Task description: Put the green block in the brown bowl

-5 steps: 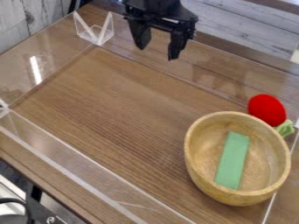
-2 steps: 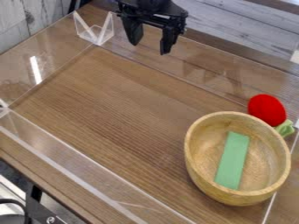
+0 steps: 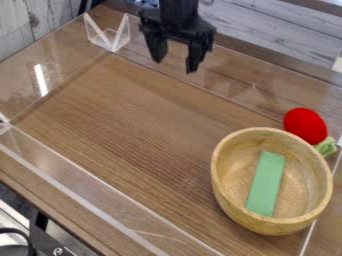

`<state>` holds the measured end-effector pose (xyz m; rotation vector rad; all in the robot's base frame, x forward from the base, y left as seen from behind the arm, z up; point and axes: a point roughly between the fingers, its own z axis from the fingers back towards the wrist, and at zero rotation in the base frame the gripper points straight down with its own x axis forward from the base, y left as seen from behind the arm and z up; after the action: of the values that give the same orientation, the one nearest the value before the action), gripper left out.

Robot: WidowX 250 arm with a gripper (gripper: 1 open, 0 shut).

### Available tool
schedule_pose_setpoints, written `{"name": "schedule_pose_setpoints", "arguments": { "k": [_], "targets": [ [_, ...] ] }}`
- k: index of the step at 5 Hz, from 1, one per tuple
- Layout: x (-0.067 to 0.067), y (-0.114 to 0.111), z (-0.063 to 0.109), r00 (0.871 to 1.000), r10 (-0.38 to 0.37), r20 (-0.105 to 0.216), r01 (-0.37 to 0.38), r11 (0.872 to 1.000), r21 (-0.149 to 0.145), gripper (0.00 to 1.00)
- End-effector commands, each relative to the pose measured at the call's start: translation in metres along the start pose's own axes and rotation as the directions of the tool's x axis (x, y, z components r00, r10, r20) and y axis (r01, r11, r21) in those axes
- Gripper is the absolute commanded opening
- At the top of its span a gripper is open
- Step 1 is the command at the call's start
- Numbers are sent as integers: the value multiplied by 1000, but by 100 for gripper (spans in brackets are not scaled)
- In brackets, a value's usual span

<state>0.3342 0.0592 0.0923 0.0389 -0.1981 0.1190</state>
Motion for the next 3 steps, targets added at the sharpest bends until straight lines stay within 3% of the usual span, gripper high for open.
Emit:
{"name": "schedule_pose_setpoints", "arguments": {
  "k": [1,3],
  "targets": [
    [11,-7,-3,999,10,48,-11,1000,6,100],
    [26,-22,2,997,59,42,-59,998,1,100]
  ]
}}
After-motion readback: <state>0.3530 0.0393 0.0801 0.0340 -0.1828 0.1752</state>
